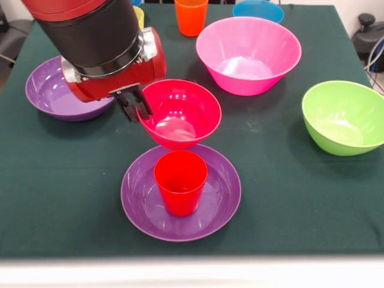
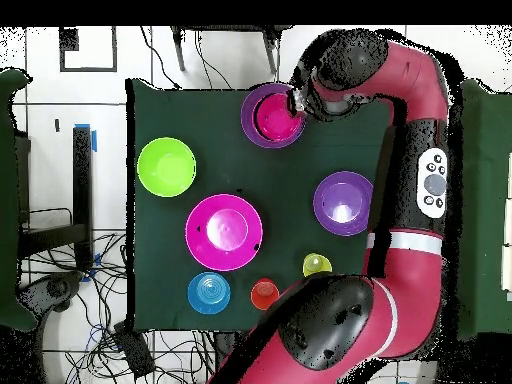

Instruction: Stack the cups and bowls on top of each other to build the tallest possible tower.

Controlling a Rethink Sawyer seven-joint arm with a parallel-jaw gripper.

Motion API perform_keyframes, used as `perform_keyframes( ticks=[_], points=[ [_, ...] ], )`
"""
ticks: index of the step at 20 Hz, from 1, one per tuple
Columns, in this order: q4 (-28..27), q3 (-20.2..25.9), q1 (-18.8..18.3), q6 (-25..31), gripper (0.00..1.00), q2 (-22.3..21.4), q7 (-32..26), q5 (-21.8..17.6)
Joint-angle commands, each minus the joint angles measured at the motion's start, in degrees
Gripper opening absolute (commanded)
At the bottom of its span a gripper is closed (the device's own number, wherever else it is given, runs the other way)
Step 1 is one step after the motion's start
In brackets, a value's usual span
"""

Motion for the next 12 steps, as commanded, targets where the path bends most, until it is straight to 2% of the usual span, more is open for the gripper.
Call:
perform_keyframes(
  ticks=[1, 12],
  points=[
    [-7.6, 4.2, 1.5, 8.1, 0.00, 1.6, -20.6, -4.8],
    [-11.8, 6.8, 2.0, 10.4, 0.00, 3.0, -22.2, -6.9]
  ],
)
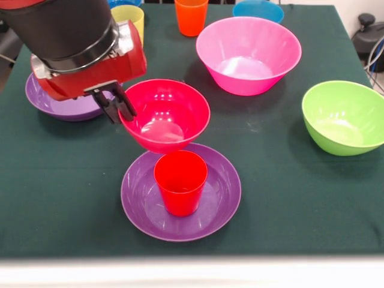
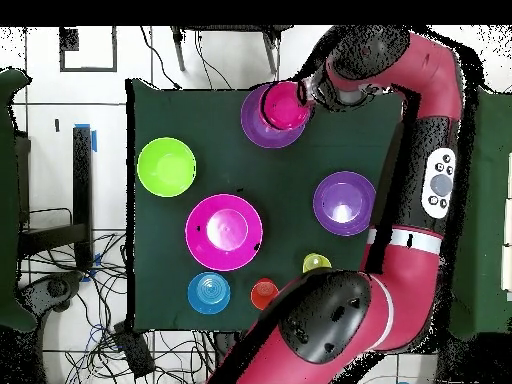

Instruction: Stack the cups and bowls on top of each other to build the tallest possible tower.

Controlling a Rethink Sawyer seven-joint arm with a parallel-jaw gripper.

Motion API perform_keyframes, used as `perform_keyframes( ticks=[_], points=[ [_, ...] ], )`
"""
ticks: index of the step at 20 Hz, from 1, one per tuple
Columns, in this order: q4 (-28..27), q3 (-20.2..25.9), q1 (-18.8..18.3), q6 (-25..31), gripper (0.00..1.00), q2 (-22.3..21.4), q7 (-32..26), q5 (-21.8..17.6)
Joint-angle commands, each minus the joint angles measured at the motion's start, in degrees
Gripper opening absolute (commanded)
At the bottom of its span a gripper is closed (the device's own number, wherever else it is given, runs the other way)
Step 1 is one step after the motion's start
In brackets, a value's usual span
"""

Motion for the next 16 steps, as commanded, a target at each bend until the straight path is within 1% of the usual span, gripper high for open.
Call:
perform_keyframes(
  ticks=[1, 7, 9, 13, 16],
  points=[
    [-4.7, 4.5, 2.1, 7.3, 0.00, 1.4, -20.9, -6.3],
    [-2.8, 2.9, 2.7, 8.1, 0.00, -0.5, -18.1, -5.1],
    [-2.6, 2.7, 2.9, 7.8, 0.00, -0.5, -17.3, -5.0],
    [-1.5, 2.8, 3.1, 5.0, 0.00, 0.6, -16.0, -3.9],
    [2.2, 1.5, 2.7, 0.7, 0.00, 0.4, -14.3, -2.0]
  ],
)
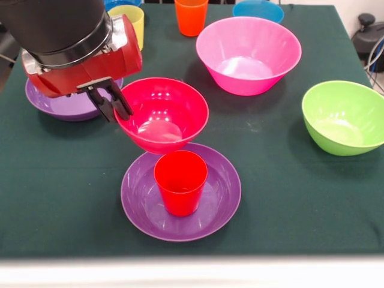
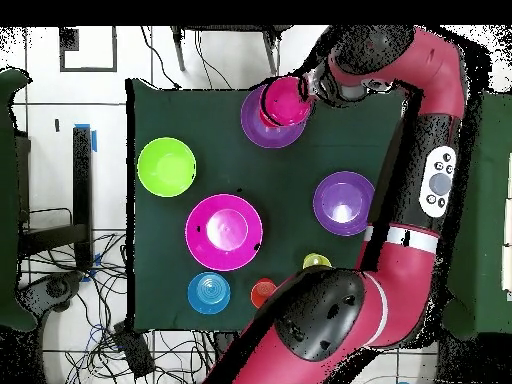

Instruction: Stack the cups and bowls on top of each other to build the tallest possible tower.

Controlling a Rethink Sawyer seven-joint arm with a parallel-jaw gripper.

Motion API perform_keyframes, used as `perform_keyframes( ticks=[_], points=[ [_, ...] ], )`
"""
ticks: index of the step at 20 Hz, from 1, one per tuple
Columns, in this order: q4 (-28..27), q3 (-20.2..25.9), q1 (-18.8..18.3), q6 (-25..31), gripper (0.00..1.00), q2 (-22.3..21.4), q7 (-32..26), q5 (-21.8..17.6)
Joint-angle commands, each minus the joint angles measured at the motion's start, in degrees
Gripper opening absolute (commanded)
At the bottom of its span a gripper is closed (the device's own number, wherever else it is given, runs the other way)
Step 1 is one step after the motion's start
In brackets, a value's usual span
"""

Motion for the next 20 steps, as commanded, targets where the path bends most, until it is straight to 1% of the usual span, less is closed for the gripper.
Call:
perform_keyframes(
  ticks=[1, 5, 7, 11, 15, 20],
  points=[
    [6.2, 0.4, 1.9, -2.3, 0.00, -0.3, -13.8, -0.9],
    [9.0, -0.5, 1.5, -5.5, 0.00, -0.7, -12.8, -0.1],
    [8.9, -0.8, 1.5, -5.8, 0.00, -0.7, -13.4, -0.4],
    [8.1, -1.2, 1.5, -6.1, 0.00, -0.1, -16.2, -2.5],
    [8.6, -1.4, 1.2, -8.3, 0.00, 0.7, -17.0, -2.8],
    [7.2, -1.4, 1.5, -7.7, 0.00, 1.2, -17.8, -3.6]
  ],
)
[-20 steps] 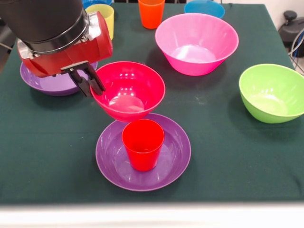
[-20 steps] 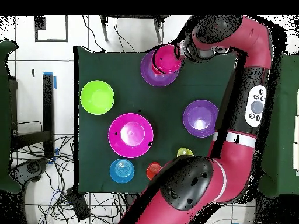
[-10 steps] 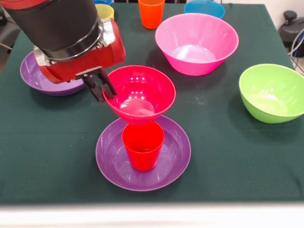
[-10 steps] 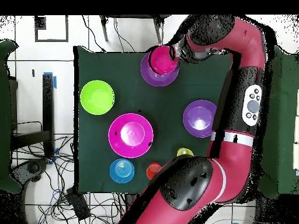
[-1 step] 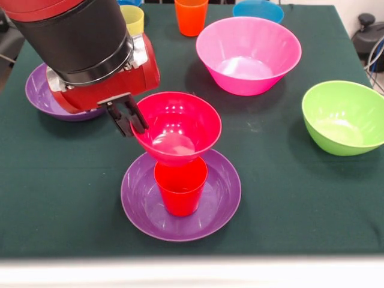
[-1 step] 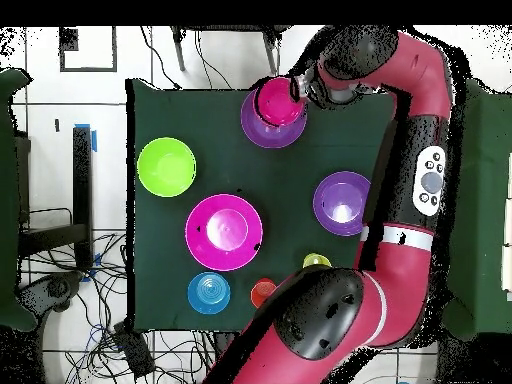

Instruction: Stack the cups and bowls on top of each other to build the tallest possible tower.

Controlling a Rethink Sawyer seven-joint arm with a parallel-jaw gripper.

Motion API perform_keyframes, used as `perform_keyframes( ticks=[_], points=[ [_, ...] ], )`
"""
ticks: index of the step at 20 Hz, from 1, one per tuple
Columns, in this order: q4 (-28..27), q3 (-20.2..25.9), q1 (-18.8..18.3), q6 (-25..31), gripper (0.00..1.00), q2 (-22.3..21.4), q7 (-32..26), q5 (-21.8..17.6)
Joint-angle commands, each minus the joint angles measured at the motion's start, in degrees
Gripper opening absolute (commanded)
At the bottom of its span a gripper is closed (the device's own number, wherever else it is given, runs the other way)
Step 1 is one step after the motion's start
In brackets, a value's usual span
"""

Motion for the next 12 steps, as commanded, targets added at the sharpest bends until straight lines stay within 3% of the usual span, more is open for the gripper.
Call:
perform_keyframes(
  ticks=[1, 12],
  points=[
    [3.9, -1.0, 1.5, -2.5, 0.00, 0.8, -18.0, -4.5],
    [3.1, -0.4, 1.6, -4.2, 0.00, 2.4, -18.1, -4.7]
  ],
)
